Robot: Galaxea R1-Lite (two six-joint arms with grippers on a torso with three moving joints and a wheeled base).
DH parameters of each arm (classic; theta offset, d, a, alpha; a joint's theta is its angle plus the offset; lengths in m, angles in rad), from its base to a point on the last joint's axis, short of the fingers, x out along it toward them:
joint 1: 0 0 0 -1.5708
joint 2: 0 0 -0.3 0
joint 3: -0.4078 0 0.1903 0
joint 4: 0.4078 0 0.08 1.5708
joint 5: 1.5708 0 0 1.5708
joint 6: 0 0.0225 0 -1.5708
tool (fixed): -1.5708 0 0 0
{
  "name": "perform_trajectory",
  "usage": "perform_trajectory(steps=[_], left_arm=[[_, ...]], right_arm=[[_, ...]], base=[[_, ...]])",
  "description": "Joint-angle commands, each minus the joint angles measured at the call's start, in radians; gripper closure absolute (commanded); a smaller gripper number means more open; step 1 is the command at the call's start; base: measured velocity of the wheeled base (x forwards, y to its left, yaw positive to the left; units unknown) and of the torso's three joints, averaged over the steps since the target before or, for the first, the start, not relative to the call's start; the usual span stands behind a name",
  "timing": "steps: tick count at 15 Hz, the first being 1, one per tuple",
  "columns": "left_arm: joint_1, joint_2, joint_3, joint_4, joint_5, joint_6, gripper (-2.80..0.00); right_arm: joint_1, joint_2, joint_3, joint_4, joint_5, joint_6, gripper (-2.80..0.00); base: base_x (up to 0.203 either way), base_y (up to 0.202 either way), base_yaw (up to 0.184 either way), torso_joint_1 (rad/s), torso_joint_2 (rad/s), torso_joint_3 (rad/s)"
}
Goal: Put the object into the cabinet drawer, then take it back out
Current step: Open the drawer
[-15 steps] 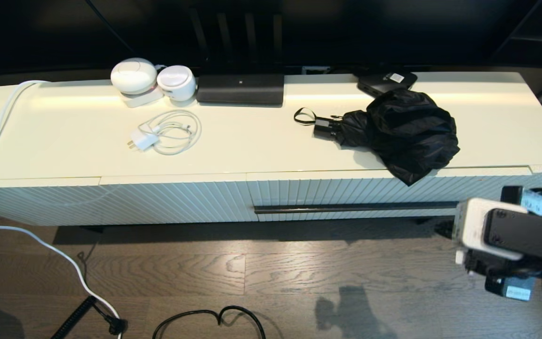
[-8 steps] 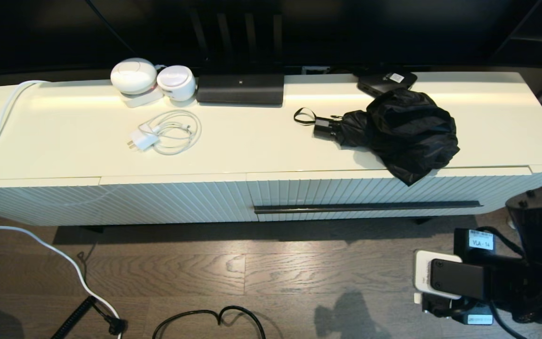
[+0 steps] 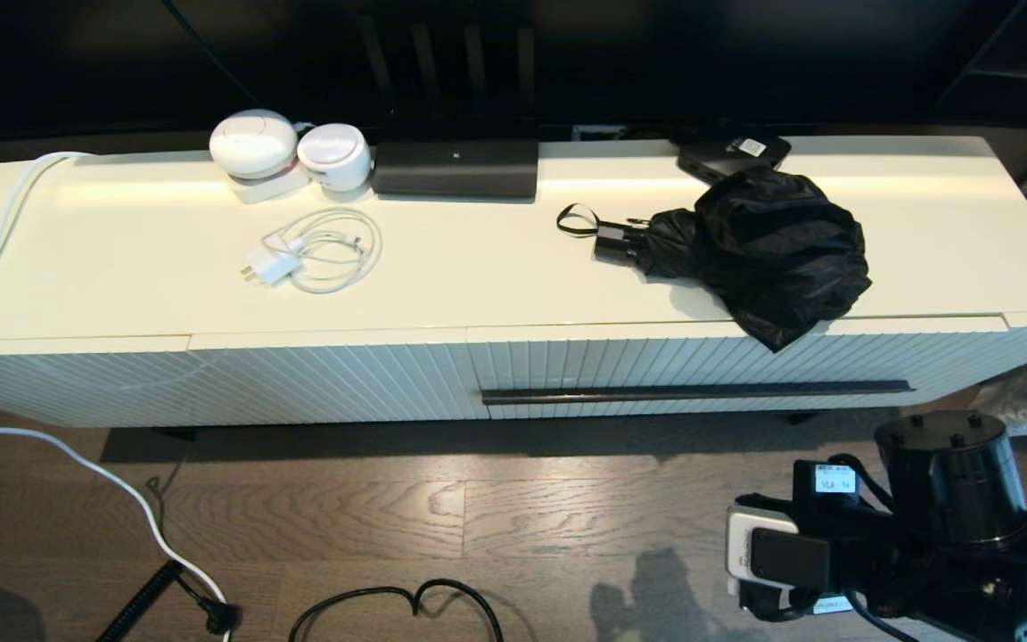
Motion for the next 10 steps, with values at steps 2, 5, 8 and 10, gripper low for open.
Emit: perform_trajectory(steps=[2,5,8,10], left_arm=[[0.000,0.001,0.000,0.001,0.000,0.000,-2.80],[0.000,0.001,0.000,-0.001,0.000,0.000,-2.80],[0.000,0.001,0.000,0.000,0.000,0.000,-2.80],[0.000,0.001,0.000,0.001,0.000,0.000,-2.80]], right_arm=[[-0.029,0.032,0.038,-0.009,0.002,-0.042,0.00],[-0.043,0.053,0.065,-0.084,0.008,-0.063,-2.80],[-0.047,0.076,0.069,-0.110,0.009,-0.065,-2.80],[-0.051,0.105,0.096,-0.176,0.009,-0.065,-2.80]], base=[[0.000,0.000,0.000,0.000,0.00,0.000],[0.000,0.000,0.000,0.000,0.00,0.000],[0.000,0.000,0.000,0.000,0.00,0.000],[0.000,0.000,0.000,0.000,0.00,0.000]])
